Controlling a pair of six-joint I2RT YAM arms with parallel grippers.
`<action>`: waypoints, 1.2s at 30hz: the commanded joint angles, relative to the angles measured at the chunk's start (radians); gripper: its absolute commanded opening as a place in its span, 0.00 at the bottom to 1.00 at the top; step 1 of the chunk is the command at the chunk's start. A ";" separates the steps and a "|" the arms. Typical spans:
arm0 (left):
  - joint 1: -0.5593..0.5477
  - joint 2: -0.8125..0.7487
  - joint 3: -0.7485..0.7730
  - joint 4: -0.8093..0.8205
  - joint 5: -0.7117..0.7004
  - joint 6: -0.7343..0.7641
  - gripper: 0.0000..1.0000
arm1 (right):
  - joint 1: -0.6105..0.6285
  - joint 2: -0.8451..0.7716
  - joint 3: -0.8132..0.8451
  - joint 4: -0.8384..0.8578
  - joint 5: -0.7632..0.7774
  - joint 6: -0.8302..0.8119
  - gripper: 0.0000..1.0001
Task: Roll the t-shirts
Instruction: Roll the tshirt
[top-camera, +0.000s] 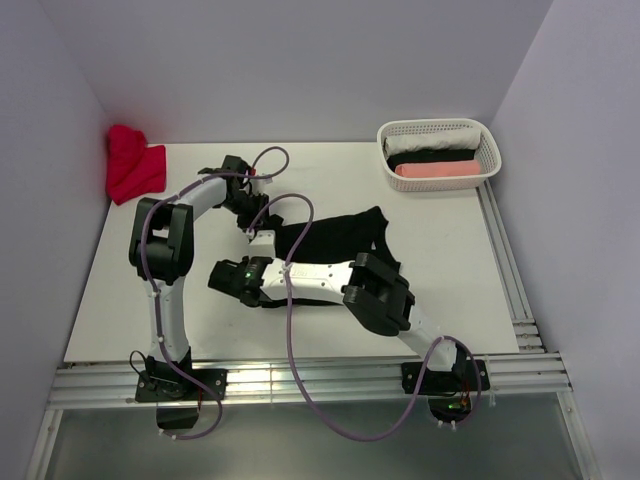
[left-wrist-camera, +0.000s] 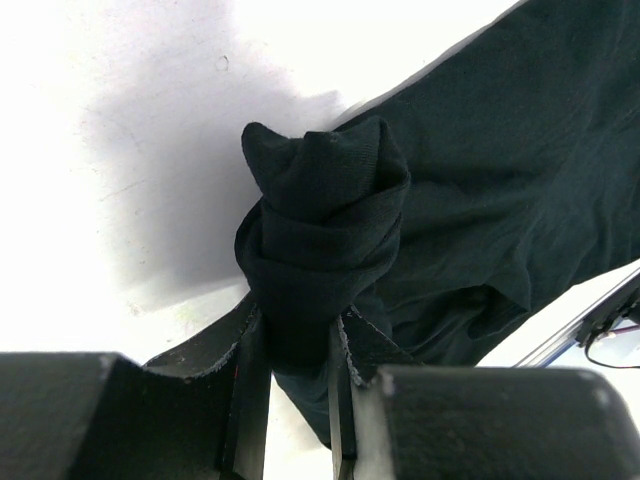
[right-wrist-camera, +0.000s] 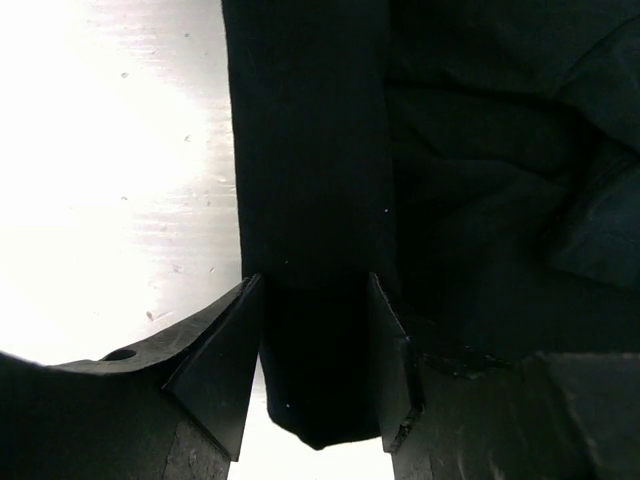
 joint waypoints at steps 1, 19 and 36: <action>0.005 0.007 0.037 -0.012 -0.089 0.050 0.13 | 0.014 0.020 0.038 -0.036 -0.015 -0.018 0.53; 0.005 0.039 0.086 -0.064 -0.135 0.085 0.14 | 0.034 -0.022 -0.071 0.123 -0.108 -0.081 0.60; 0.055 0.053 0.141 -0.139 -0.256 0.191 0.15 | 0.038 -0.005 -0.045 0.280 -0.265 -0.115 0.24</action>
